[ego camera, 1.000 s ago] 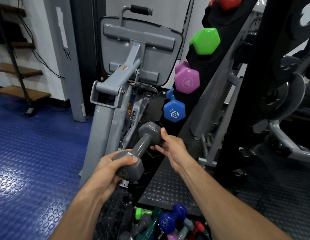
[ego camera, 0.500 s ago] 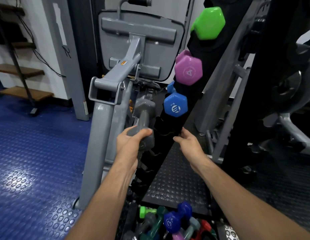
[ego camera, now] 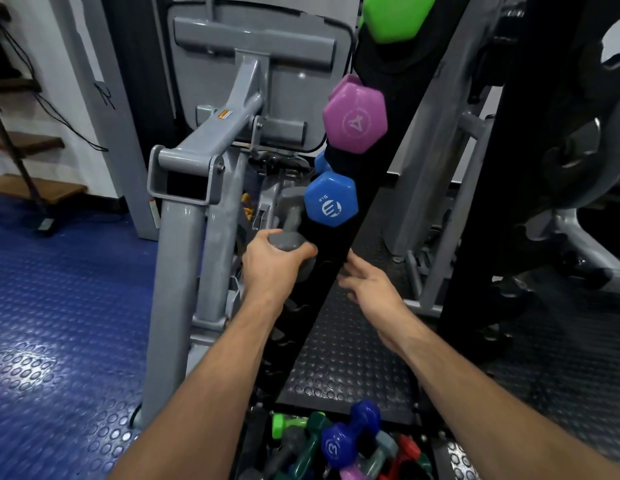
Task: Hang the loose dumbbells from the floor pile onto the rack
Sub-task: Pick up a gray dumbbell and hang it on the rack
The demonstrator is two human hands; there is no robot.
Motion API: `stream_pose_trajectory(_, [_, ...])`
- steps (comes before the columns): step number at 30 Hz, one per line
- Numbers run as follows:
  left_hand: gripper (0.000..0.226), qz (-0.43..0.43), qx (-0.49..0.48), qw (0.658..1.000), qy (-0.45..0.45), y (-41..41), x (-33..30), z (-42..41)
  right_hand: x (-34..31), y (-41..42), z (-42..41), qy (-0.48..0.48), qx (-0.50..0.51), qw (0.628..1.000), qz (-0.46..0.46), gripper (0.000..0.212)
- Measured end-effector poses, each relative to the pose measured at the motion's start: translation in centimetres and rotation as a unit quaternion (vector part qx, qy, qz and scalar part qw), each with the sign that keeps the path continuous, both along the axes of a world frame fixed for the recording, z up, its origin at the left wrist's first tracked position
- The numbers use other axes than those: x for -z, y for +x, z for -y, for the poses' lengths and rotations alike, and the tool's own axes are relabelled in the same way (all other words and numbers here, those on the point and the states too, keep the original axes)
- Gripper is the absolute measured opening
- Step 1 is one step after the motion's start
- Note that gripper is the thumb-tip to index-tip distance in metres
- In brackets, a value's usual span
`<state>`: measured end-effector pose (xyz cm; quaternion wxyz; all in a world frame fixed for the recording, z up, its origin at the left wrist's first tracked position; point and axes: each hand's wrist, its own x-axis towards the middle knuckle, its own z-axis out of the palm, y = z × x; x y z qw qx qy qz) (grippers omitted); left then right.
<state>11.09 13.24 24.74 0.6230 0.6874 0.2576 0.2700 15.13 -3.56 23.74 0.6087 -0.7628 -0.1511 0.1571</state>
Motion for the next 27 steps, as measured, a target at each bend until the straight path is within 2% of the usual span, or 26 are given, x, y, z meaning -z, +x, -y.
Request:
stream_pose_trajectory(5, [0.083,-0.043,0.026,0.987,0.155,-0.4,-0.6,0.1,0.0,-0.1,0.2,0.009,-0.003,1.0,-0.006,0.072])
stream_pose_trajectory(8, [0.096,-0.058,0.055,0.958,0.276,-0.5,-1.2,0.6,-0.3,-0.2,0.3,0.009,-0.006,1.0,-0.008,0.075])
stream_pose_trajectory(11, [0.097,-0.095,0.08,0.925,0.359,-0.3,-1.9,0.7,-1.0,-0.5,0.5,0.004,-0.012,1.0,-0.011,0.076])
stream_pose_trajectory(15, [0.084,-0.11,0.131,0.921,0.349,-0.8,-2.5,-0.2,-1.5,-0.7,0.9,-0.019,-0.021,0.999,-0.019,0.078])
stream_pose_trajectory(20, [0.066,-0.071,0.194,0.958,0.198,-1.6,-1.9,-1.4,-1.4,-0.6,0.8,-0.024,-0.027,0.999,-0.032,0.083])
stream_pose_trajectory(21, [0.07,-0.064,0.196,0.961,0.183,-1.5,-1.8,-1.5,-1.3,-0.6,0.8,-0.024,-0.028,0.999,-0.034,0.083])
stream_pose_trajectory(23, [0.094,-0.058,0.19,0.962,0.185,-1.6,-1.9,-1.2,-1.3,-0.5,0.9,-0.025,-0.029,0.999,-0.036,0.083])
stream_pose_trajectory(25, [0.116,-0.056,0.192,0.956,0.214,-1.7,-2.2,-0.5,-1.4,-0.4,0.9,-0.021,-0.025,0.999,-0.037,0.083])
stream_pose_trajectory(27, [0.128,-0.054,0.209,0.94,0.264,-1.5,-2.0,0.2,-1.3,-0.4,0.9,-0.014,-0.025,0.999,-0.039,0.084])
